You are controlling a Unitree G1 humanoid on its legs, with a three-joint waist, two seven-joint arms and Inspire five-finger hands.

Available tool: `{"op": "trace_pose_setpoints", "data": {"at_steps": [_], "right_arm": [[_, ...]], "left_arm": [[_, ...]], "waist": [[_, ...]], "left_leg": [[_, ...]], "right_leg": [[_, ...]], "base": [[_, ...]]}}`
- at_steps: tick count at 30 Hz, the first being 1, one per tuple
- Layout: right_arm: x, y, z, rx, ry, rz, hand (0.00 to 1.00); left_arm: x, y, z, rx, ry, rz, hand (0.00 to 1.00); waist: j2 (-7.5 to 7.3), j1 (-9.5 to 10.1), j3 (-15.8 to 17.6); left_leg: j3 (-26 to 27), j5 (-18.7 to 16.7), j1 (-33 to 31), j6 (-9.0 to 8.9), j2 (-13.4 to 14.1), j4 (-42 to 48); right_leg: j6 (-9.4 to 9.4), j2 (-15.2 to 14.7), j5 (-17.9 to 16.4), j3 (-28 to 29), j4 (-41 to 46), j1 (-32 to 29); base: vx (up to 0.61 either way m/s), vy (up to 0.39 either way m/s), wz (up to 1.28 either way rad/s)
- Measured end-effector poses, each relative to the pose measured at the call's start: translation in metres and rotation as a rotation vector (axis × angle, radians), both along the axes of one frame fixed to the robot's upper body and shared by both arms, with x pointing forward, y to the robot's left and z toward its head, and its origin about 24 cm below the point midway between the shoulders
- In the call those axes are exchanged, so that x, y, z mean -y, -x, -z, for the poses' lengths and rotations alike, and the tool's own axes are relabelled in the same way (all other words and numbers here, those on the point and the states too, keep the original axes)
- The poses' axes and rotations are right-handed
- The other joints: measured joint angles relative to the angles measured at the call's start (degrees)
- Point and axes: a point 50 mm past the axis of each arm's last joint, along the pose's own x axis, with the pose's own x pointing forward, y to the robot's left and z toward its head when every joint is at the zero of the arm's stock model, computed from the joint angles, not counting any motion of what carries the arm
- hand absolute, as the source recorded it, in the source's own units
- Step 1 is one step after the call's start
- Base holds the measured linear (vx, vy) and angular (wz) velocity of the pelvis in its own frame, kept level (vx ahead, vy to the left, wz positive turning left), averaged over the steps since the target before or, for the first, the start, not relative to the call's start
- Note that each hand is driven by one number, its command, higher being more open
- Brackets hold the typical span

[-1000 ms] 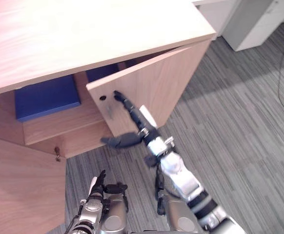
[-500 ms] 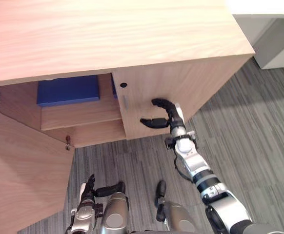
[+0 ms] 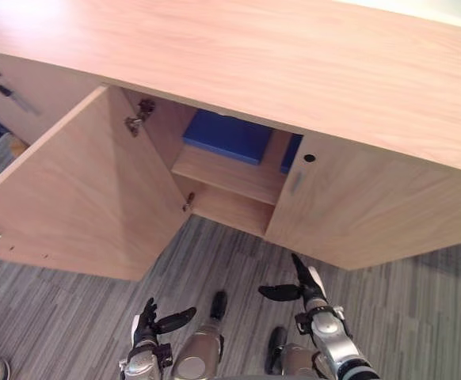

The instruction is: Walk over to the cabinet, pick up the folder, carry it to the office cabinet, place the folder inside the office cabinet, then close the office cabinet door

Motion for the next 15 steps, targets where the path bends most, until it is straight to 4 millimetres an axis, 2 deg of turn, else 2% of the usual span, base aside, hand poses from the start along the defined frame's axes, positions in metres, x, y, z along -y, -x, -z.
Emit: {"op": "trace_pose_setpoints", "data": {"at_steps": [1,4,6,8,12,15], "right_arm": [[0.005,0.002,0.0,-0.004,0.016,0.003,1.0],[0.003,0.002,0.0,-0.006,0.003,0.003,1.0],[0.002,0.003,0.001,-0.009,-0.006,-0.001,1.0],[0.0,0.003,0.0,-0.005,-0.013,-0.02,1.0],[-0.006,0.007,0.002,-0.014,-0.025,-0.058,1.0],[-0.014,0.007,0.003,-0.018,-0.037,-0.094,1.0]], "left_arm": [[-0.012,-0.001,-0.007,0.037,-0.026,-0.039,1.0],[-0.057,-0.01,-0.029,0.093,-0.148,-0.082,1.0],[-0.091,-0.02,-0.058,0.188,-0.257,-0.132,1.0],[-0.124,-0.03,-0.097,0.327,-0.377,-0.195,1.0],[-0.15,-0.046,-0.142,0.467,-0.512,-0.215,1.0],[-0.154,-0.06,-0.16,0.528,-0.544,-0.212,1.0]], "waist": [[0.49,0.04,-0.3],[-0.86,0.24,-0.9],[-1.05,0.42,-1.0],[-1.11,1.02,-1.1],[-1.18,1.39,-2.4],[-1.53,1.76,-2.6]], "left_leg": [[-0.9,-1.0,2.2,0.25,0.3,-3.1],[-2.5,2.6,3.7,1.36,-1.9,-8.5],[-3.7,4.7,5.6,1.89,-3.3,-12.2],[-4.5,6.2,7.3,2.12,-3.9,-15.1],[-5.4,8.4,8.0,2.42,-3.9,-18.6],[-5.4,8.5,8.0,2.49,-3.9,-18.6]], "right_leg": [[0.84,0.1,0.3,-0.1,-0.4,0.2],[1.97,0.0,2.5,-0.3,-4.6,1.6],[2.39,-0.2,3.1,-0.5,-6.5,3.1],[2.55,-0.2,3.2,-0.5,-7.2,4.0],[2.78,0.7,4.1,-0.5,-8.7,4.2],[3.03,1.3,5.3,-0.5,-10.4,5.0]], "base": [[-0.02,0.14,0.4],[-0.04,0.108,0.33],[-0.04,0.081,0.32],[-0.04,0.05,0.18],[-0.01,0.004,0.12],[0.02,-0.005,-0.02]]}}
